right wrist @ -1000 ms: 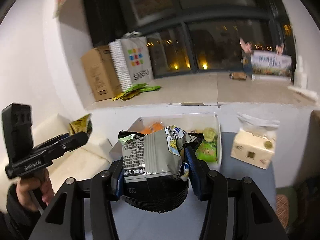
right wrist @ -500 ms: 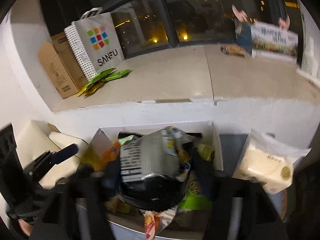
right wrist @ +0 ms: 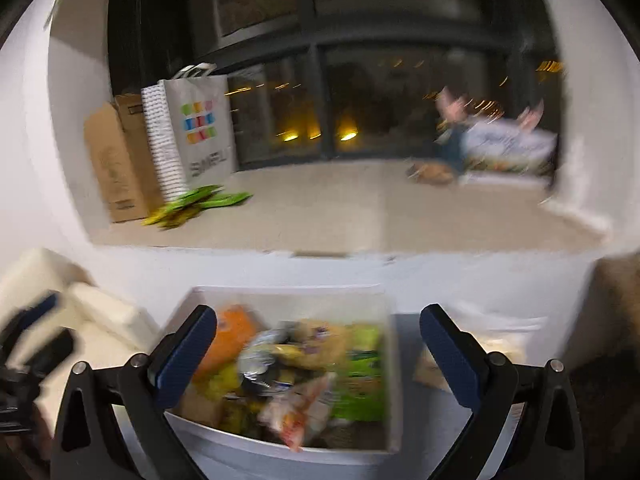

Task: Organize snacks

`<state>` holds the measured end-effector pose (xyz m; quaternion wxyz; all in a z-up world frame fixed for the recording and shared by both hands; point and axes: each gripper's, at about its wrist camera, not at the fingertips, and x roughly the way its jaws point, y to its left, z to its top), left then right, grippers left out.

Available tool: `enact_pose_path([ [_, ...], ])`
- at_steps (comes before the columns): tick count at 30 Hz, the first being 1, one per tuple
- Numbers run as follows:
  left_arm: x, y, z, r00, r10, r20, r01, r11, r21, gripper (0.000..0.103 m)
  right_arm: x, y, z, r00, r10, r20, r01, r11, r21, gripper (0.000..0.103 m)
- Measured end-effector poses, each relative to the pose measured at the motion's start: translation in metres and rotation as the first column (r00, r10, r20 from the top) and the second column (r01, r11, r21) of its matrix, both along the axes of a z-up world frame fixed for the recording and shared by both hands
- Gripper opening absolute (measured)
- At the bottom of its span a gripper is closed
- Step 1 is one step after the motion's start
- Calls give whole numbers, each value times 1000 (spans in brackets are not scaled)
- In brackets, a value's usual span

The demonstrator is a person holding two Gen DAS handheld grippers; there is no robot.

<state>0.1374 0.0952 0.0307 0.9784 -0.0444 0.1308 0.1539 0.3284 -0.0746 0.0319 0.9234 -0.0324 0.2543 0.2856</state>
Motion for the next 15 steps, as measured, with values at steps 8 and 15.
enact_pose_path([
  [8,-62,-34,21,992,-123,-26,121,991,-63,103,-102,-37,34,983,87,161,-91,996,19,103],
  [15,-121,-75,19,987,-155,-43,151,986,-71,103,-181,-76,29,978,151,147,-159,987,40,103],
])
